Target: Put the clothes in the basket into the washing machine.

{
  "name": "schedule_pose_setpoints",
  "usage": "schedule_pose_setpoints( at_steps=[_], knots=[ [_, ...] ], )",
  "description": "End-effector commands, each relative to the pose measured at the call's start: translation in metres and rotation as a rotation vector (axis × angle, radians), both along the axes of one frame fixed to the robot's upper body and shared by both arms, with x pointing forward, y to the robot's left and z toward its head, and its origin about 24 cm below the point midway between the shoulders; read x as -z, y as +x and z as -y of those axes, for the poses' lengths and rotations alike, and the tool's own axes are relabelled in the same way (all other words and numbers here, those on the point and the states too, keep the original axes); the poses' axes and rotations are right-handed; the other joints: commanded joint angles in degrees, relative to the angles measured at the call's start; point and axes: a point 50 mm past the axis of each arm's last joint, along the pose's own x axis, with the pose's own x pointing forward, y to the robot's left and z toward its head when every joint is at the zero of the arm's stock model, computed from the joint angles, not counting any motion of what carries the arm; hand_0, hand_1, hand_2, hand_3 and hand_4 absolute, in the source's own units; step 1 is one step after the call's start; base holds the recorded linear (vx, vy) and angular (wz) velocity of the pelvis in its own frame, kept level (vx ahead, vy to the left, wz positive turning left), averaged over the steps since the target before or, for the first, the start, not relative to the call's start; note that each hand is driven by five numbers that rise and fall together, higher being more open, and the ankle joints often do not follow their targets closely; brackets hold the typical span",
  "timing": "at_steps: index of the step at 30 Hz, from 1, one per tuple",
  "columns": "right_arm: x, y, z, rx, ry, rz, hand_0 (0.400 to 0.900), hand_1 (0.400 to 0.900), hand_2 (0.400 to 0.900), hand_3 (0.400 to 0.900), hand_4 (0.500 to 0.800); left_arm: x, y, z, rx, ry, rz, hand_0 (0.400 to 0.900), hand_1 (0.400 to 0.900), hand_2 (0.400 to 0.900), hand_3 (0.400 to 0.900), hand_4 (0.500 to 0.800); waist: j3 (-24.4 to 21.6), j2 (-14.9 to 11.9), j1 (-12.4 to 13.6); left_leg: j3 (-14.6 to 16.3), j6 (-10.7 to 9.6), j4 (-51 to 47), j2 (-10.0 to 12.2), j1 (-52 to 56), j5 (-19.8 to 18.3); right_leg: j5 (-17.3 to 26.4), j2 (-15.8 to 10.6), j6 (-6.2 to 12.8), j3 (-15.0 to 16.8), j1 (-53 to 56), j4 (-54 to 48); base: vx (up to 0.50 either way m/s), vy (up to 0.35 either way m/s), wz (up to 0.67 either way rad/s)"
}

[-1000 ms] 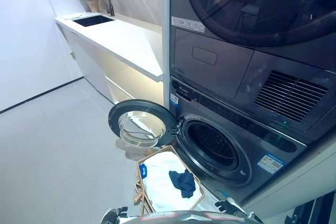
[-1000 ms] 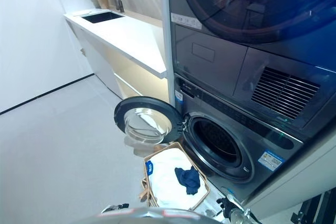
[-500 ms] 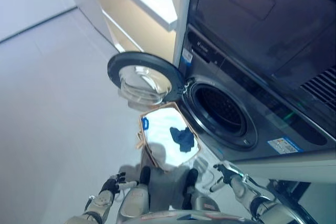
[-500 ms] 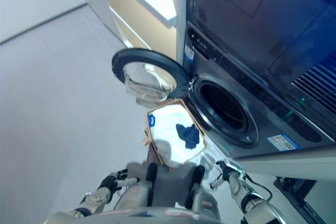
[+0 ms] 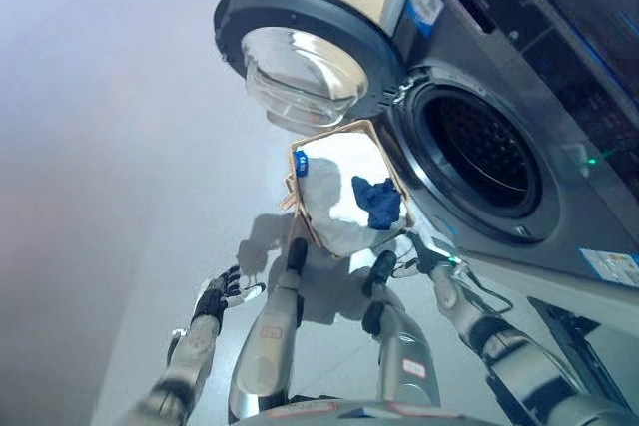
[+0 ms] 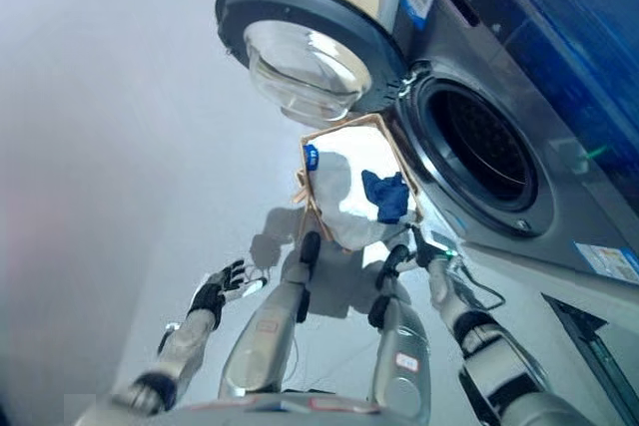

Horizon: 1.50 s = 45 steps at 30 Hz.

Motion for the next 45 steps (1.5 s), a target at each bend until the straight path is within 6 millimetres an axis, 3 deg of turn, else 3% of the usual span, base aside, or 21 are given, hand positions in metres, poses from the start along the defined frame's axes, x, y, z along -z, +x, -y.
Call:
schedule_pose_setpoints(
  at_steps=[1,5,6,7,8,9,14,21,26,28,32,34,37,42,45],
  knots=[
    [-0.017,0.014,0.012,0.048,-0.059,0.094,0.900,0.900,0.900,0.900,0.800,0.004,-0.019,0.004,0.049,0.009,-0.015,0.900,0.900,0.900,0.900,0.800,-0.98,2.30,1.58,0.56,2.38,1.13,-2.99,-4.25,-0.78,-1.89,-1.26,2.53,0.58,-1.54,5.68,0.01,0.052,0.14],
    [-0.062,0.055,0.023,0.092,-0.124,0.202,0.900,0.900,0.900,0.900,0.800,0.010,-0.017,0.013,0.091,0.010,-0.062,0.900,0.900,0.900,0.900,0.800,-0.75,4.13,3.34,-0.13,2.27,1.23,-3.64,-4.51,-1.79,-3.42,-1.94,3.30,0.45,-1.70,6.90,0.09,0.020,0.18],
    [-0.142,0.112,0.008,0.103,-0.175,0.336,0.900,0.900,0.900,0.900,0.800,0.012,-0.012,0.023,0.191,0.021,-0.097,0.900,0.900,0.900,0.900,0.800,-1.63,5.62,7.00,-1.09,2.14,1.32,-4.43,-4.49,-1.79,-3.75,-2.68,3.40,-0.92,-1.03,6.67,0.06,-0.023,0.48],
    [-0.166,0.114,0.030,0.144,-0.215,0.397,0.900,0.900,0.900,0.900,0.800,0.007,-0.006,0.018,0.166,0.037,-0.067,0.900,0.900,0.900,0.900,0.800,-1.95,5.87,7.25,-1.72,2.20,1.42,-4.66,-4.87,-1.60,-3.89,-2.91,3.45,-1.46,-1.25,7.38,0.07,-0.024,0.46],
    [-0.186,0.120,0.031,0.139,-0.204,0.445,0.900,0.900,0.900,0.900,0.800,0.007,-0.007,0.015,0.154,0.040,-0.068,0.900,0.900,0.900,0.900,0.800,-2.09,5.97,7.52,-1.81,2.19,1.10,-4.62,-4.64,-1.58,-3.92,-2.98,3.49,-1.51,-1.22,7.42,0.04,0.018,0.19],
    [-0.193,0.124,0.028,0.136,-0.199,0.464,0.900,0.900,0.900,0.900,0.800,0.010,-0.011,0.014,0.155,0.053,-0.085,0.900,0.900,0.900,0.900,0.800,-2.09,6.25,7.87,-1.80,2.20,1.00,-4.64,-4.48,-1.59,-3.87,-3.10,3.53,-1.49,-1.27,7.59,0.05,0.051,-0.02],
    [-0.174,0.120,0.021,0.137,-0.198,0.413,0.900,0.900,0.900,0.900,0.800,0.018,-0.014,0.028,0.179,0.049,-0.132,0.900,0.900,0.900,0.900,0.800,-1.13,7.54,8.55,-1.80,2.43,0.98,-5.09,-3.94,-1.70,-4.14,-3.10,3.47,-1.42,-0.63,7.66,0.03,0.029,-0.02],
    [-0.171,0.113,0.037,0.186,-0.215,0.384,0.900,0.900,0.900,0.900,0.800,0.021,-0.016,0.035,0.208,0.051,-0.154,0.900,0.900,0.900,0.900,0.800,-1.24,9.28,9.31,-2.71,2.40,0.78,-5.80,-4.35,-1.30,-4.63,-3.68,3.48,-2.00,-0.93,8.39,0.02,0.010,0.10],
    [-0.184,0.113,0.050,0.224,-0.206,0.396,0.900,0.900,0.900,0.900,0.800,0.024,-0.021,0.033,0.209,0.051,-0.185,0.900,0.900,0.900,0.900,0.800,-1.25,10.06,9.27,-3.07,2.29,0.75,-6.13,-4.59,-1.07,-4.86,-4.00,3.46,-2.04,-1.42,8.98,0.01,0.000,0.05],
    [-0.182,0.109,0.058,0.252,-0.205,0.374,0.900,0.900,0.900,0.900,0.800,0.026,-0.023,0.034,0.215,0.049,-0.198,0.900,0.900,0.900,0.900,0.800,-1.24,10.66,9.36,-3.17,2.26,0.92,-6.28,-4.93,-1.04,-5.16,-4.22,3.43,-2.01,-1.83,9.57,-0.01,0.001,0.04],
    [-0.198,0.103,0.080,0.302,-0.248,0.371,0.900,0.900,0.900,0.900,0.800,0.027,-0.027,0.036,0.229,0.037,-0.209,0.900,0.900,0.900,0.900,0.800,-1.23,12.29,9.65,-2.95,2.18,1.45,-6.69,-6.46,-0.85,-5.38,-4.87,3.33,-1.46,-3.85,10.89,-0.02,0.019,0.01],
    [-0.181,0.093,0.088,0.321,-0.273,0.330,0.900,0.900,0.900,0.900,0.800,0.028,-0.030,0.041,0.233,0.020,-0.212,0.900,0.900,0.900,0.900,0.800,-1.13,13.23,9.48,-2.64,2.23,1.65,-6.92,-7.29,-0.68,-5.42,-5.03,3.37,-1.21,-4.80,11.28,-0.03,0.038,-0.03],
    [-0.180,0.087,0.098,0.335,-0.290,0.311,0.900,0.900,0.900,0.900,0.800,0.028,-0.031,0.044,0.234,0.001,-0.211,0.900,0.900,0.900,0.900,0.800,-0.55,14.58,9.43,-2.26,2.17,2.11,-7.14,-8.49,-0.42,-5.62,-5.39,3.34,-0.88,-6.14,12.17,-0.02,0.021,-0.03],
    [-0.179,0.064,0.132,0.417,-0.341,0.267,0.900,0.900,0.900,0.900,0.800,0.025,-0.026,0.054,0.256,-0.034,-0.181,0.900,0.900,0.900,0.900,0.800,0.01,17.39,9.64,-2.42,2.06,3.41,-8.13,-11.08,-0.25,-6.62,-6.56,3.35,-0.63,-9.12,15.05,-0.01,0.016,0.07],
    [-0.174,0.056,0.139,0.435,-0.346,0.246,0.900,0.900,0.900,0.900,0.800,0.023,-0.026,0.056,0.264,-0.040,-0.170,0.900,0.900,0.900,0.900,0.800,0.05,18.02,9.67,-2.42,2.14,4.41,-8.50,-12.26,-0.51,-7.18,-7.07,3.33,-0.35,-10.40,16.41,0.00,0.014,0.08]
  ],
)
